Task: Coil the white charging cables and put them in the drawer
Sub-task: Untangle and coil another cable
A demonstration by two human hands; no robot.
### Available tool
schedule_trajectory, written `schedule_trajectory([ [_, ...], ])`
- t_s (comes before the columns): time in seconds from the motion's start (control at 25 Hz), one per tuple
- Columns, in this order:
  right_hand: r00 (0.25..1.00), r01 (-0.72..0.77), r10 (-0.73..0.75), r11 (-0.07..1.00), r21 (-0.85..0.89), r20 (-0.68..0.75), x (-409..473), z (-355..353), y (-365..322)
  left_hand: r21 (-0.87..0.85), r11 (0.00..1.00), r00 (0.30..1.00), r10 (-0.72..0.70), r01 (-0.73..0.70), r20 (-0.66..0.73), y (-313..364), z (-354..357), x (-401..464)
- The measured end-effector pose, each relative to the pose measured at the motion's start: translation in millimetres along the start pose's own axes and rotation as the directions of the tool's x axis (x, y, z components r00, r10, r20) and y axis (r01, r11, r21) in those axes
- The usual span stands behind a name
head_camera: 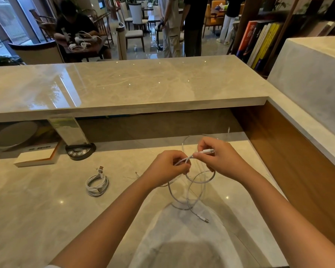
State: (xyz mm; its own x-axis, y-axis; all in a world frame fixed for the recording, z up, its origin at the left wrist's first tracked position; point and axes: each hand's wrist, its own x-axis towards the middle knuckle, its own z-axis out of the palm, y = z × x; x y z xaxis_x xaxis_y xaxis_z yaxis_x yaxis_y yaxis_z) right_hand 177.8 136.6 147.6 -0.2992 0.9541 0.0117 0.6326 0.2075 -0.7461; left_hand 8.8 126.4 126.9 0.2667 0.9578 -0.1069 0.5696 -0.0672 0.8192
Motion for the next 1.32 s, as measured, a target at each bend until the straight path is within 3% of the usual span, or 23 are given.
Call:
schedule_trajectory([
  [0.12, 0.998, -0.059, 0.061, 0.991, 0.118, -0.013, 1.4, 4.2, 7.1, 0.096, 0.995, 0.988, 0.038, -0.023, -0.149, -9.1, 6.2, -0.2],
  [0.24, 0.99, -0.097, 0.113, 0.979, 0.18, -0.084, -0.1, 6.7, 8.9, 0.177, 0.984, 0.988, 0.005, 0.022, -0.152, -8.5, 8.5, 0.1],
  [0.32, 0.979, -0.141, 0.169, 0.967, 0.214, -0.118, -0.9, 5.6, 10.0, 0.162, 0.987, 0.993, 0.04, -0.021, -0.113, -8.6, 7.3, -1.6],
  [0.4, 0.97, -0.201, 0.232, 0.935, 0.291, -0.073, -1.0, 2.5, 11.3, 0.114, 0.987, 0.986, 0.122, -0.109, -0.113, -7.7, 6.7, -5.9],
  [0.56, 0.95, -0.297, 0.31, 0.845, 0.445, 0.044, -1.6, 0.4, 12.3, 0.04, 0.976, 0.938, 0.219, -0.216, -0.268, -8.2, 12.9, -9.9],
  [0.72, 0.934, -0.339, 0.353, 0.838, 0.428, 0.049, -2.8, 5.2, 11.3, 0.057, 0.967, 0.913, 0.253, -0.248, -0.322, -7.6, 15.3, -6.0],
  [0.88, 0.954, -0.256, 0.291, 0.918, 0.302, -0.075, -4.3, 9.4, 7.0, 0.062, 0.979, 0.893, 0.201, -0.192, -0.403, -9.8, 10.8, -4.4],
  [1.08, 0.971, -0.2, 0.223, 0.954, 0.223, -0.082, -7.1, 13.1, 11.2, -0.091, 0.992, 0.897, 0.042, -0.092, -0.441, -11.9, 11.6, -4.0],
  [1.2, 0.958, -0.239, 0.278, 0.909, 0.343, -0.07, -6.5, 12.0, 12.5, -0.217, 0.974, 0.912, -0.027, -0.069, -0.41, -14.6, 9.9, -3.5],
  [1.32, 0.948, -0.287, 0.315, 0.774, 0.564, 0.051, -6.9, 12.7, 12.7, -0.337, 0.941, 0.935, -0.088, -0.035, -0.344, -13.6, 5.6, -3.6],
])
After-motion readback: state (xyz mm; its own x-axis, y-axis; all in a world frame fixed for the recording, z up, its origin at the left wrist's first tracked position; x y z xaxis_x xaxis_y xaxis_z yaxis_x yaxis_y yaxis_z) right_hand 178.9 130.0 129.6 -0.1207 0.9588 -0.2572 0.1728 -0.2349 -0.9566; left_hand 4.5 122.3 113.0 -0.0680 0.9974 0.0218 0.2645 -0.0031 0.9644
